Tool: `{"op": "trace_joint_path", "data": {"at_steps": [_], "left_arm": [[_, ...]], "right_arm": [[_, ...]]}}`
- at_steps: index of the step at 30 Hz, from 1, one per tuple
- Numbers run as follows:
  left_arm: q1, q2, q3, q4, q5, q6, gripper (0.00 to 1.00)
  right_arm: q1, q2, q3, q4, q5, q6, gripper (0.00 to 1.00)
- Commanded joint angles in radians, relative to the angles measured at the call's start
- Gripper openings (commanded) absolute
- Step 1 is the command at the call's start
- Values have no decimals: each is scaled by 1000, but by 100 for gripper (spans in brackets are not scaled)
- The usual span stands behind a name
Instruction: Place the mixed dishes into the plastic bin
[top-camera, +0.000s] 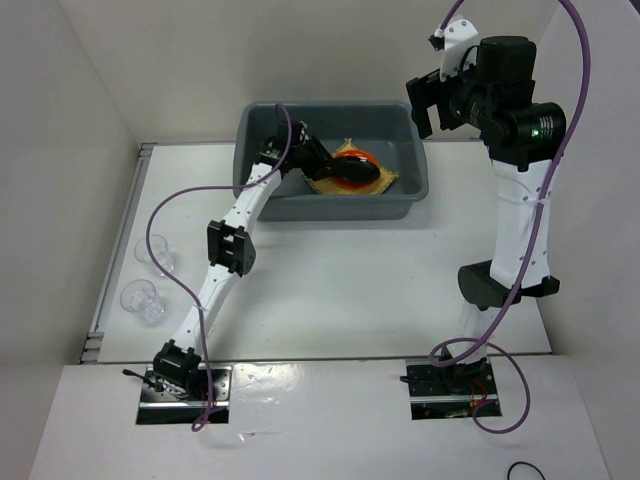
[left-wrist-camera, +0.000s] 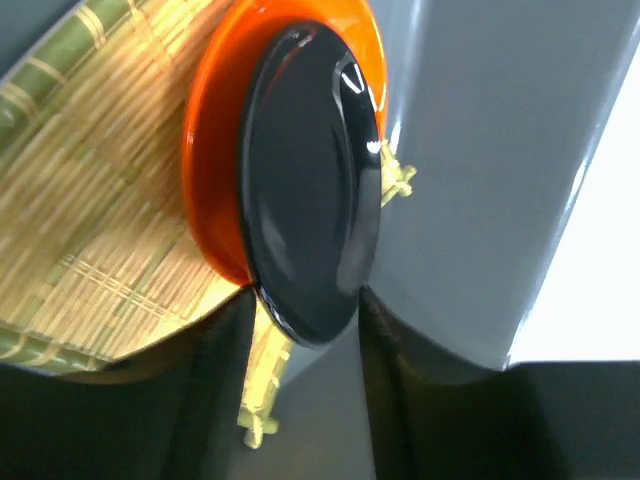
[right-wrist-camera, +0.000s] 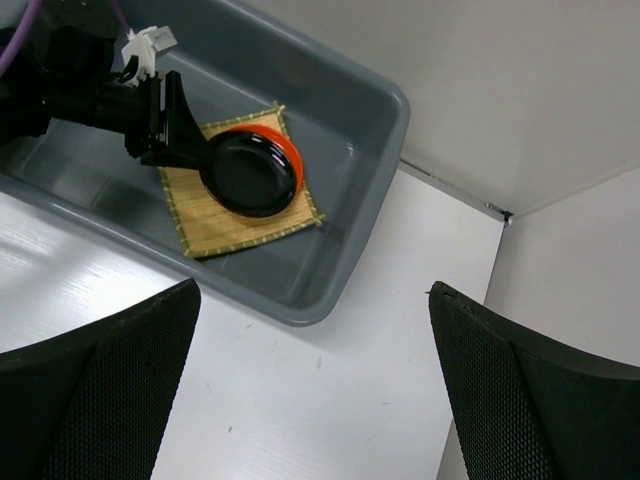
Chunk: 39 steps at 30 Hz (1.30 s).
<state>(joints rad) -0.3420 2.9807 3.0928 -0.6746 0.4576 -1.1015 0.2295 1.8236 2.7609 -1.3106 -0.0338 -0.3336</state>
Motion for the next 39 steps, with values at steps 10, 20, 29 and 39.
{"op": "trace_joint_path", "data": {"at_steps": [10,20,29,39], "left_arm": [[115,-294,43,-227,-230,230,100],[133,-921,-522,-610,-848,394,100],[556,-1516,-1759,-100,-522,365,100],[699,-1464,-1821,-80,-508,532,100]], "right_arm": [[8,-10,-30,13,-20,2,99],[18,-1,-40,13,-38,2,99],[37,17,-61,13,-51,2,99],[59,17,-70,13,-60,-7,99]]}}
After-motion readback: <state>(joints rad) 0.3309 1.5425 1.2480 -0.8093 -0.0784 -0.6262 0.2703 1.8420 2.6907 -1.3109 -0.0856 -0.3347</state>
